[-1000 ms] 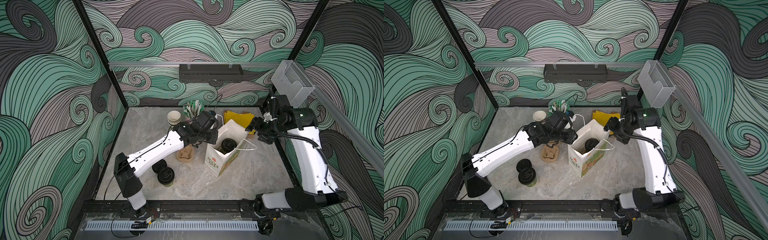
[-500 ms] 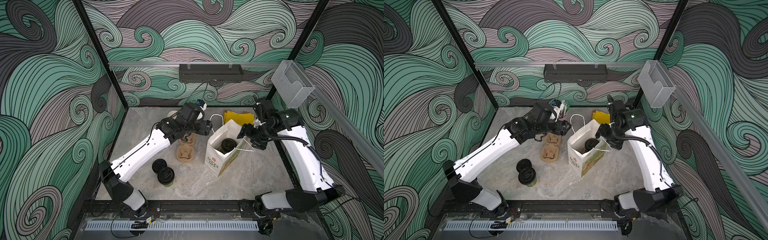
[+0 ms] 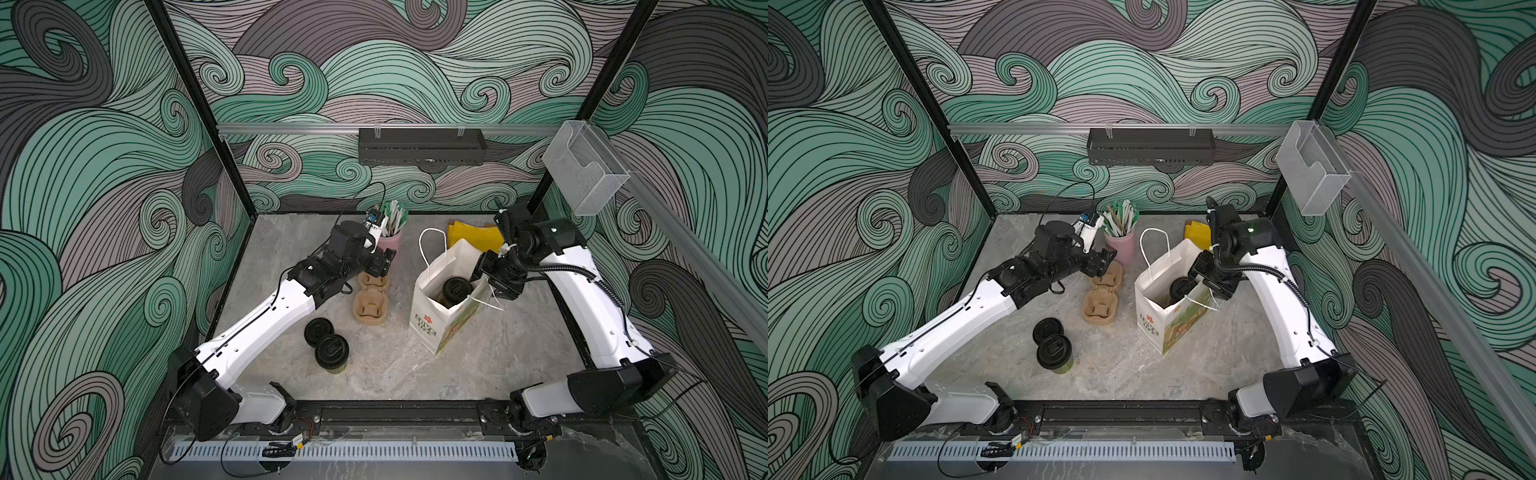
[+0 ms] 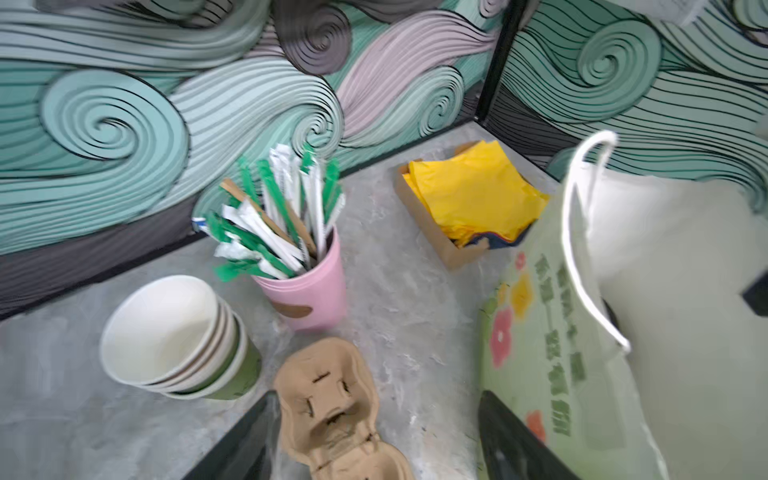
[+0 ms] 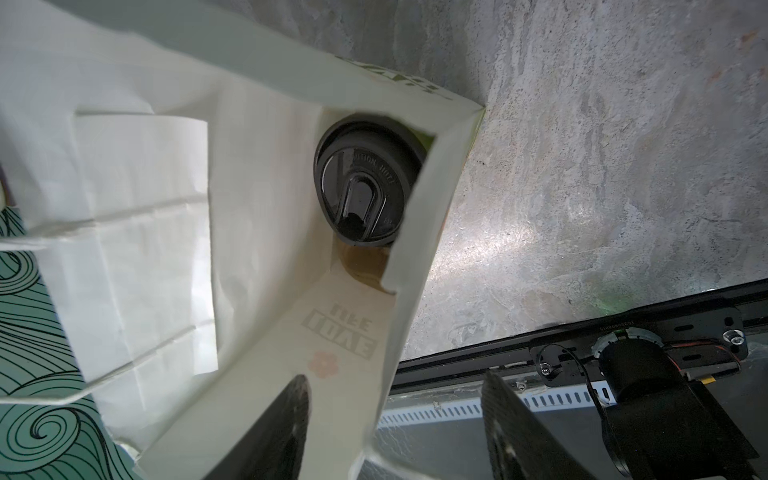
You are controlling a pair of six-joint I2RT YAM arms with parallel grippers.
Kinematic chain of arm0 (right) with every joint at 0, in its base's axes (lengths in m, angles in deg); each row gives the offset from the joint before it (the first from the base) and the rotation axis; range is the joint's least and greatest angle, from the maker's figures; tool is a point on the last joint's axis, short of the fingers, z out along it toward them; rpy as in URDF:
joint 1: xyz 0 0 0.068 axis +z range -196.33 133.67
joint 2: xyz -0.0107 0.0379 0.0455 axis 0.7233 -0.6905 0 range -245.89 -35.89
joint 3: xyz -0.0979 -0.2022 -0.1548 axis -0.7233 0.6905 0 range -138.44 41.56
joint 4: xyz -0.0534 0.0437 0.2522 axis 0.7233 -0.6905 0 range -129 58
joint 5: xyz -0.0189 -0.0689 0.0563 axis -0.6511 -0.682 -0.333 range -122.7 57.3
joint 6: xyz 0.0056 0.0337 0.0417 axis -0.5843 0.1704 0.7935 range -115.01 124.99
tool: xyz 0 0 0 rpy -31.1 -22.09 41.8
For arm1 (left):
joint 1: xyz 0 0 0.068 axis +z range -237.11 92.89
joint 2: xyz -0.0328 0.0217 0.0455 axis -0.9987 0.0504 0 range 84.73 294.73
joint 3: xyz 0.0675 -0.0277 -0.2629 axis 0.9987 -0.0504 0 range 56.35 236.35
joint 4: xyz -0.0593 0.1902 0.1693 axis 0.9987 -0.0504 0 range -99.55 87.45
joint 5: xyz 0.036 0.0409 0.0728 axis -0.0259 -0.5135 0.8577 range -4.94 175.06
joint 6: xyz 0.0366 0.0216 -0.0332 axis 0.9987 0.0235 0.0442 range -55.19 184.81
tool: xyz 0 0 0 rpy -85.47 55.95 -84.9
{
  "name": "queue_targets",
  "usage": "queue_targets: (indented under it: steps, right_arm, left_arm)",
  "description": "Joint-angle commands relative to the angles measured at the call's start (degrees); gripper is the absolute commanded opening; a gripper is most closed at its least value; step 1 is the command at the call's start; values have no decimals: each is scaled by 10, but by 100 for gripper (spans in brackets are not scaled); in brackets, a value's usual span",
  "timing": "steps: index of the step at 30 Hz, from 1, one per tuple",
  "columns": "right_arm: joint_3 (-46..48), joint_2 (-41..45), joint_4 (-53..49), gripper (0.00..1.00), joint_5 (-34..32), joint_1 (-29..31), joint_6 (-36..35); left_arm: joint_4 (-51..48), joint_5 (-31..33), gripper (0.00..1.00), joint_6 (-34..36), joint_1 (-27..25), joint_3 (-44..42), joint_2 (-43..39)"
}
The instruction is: Pack the takeout coffee
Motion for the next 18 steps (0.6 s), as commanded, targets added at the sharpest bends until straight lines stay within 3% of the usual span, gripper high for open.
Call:
queue_targets:
  steps: [1,6,9,11,13,18]
  right_arm:
    - [0,-21,11,60,10,2,1]
    - [-31,-50,-6,46,7,2,-20]
    - [-33,-56,-28,37,-4,2,-40]
    - [-33,-54,-40,31,-13,-1,-53]
    - [-36,-51,-47,26,-16,-9,-64]
    - [-38,-50,-55,19,-17,-25,-86]
  left_arm:
    - [105,82,77,26,25,7,4]
    - [132,96,79,30,39,18,32]
    - [146,130,86,50,42,11,36]
    - [146,152,98,31,55,6,33]
    - [158,154,99,5,71,-7,24]
    - [186,165,98,25,77,-14,35]
